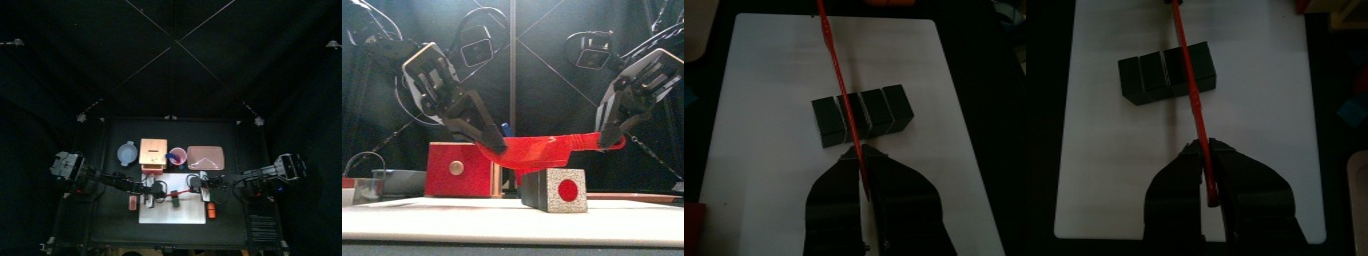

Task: Place sushi on board then cut the sushi with the knife then place the pieces on the plate
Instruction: Cut the sushi into 4 pieces

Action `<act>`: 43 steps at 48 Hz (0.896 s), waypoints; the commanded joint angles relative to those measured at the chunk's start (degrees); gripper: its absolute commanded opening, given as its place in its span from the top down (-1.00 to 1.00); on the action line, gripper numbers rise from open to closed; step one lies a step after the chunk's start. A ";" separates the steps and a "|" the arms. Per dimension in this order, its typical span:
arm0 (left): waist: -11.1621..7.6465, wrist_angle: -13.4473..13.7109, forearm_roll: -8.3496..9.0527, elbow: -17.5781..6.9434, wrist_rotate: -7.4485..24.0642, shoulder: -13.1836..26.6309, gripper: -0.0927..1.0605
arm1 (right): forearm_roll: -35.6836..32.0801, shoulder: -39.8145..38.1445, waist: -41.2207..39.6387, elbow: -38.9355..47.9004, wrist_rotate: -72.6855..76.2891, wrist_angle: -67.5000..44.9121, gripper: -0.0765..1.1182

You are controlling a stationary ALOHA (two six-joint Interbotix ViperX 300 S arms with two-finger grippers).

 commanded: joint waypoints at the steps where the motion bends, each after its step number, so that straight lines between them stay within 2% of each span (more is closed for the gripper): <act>1: -2.55 -0.26 0.26 -0.88 0.26 -0.53 0.30 | -0.18 -0.70 -1.41 -0.97 0.26 -0.09 0.26; 12: -2.46 -0.18 0.35 -0.97 0.35 -0.70 0.30 | -0.79 -0.70 -1.76 -0.97 0.18 -0.09 0.26; 22: -1.58 -0.18 0.88 -0.70 0.35 -1.14 0.30 | -1.41 -0.62 -2.11 -1.05 0.18 -0.18 0.26; 37: -0.09 0.18 2.81 -0.97 0.35 -1.23 0.30 | -1.58 -0.35 -2.46 -1.14 -0.09 -0.18 0.26; 43: 0.09 0.35 3.08 -0.97 0.35 -1.49 0.30 | -1.58 -0.35 -2.72 -1.23 -0.18 -0.18 0.26</act>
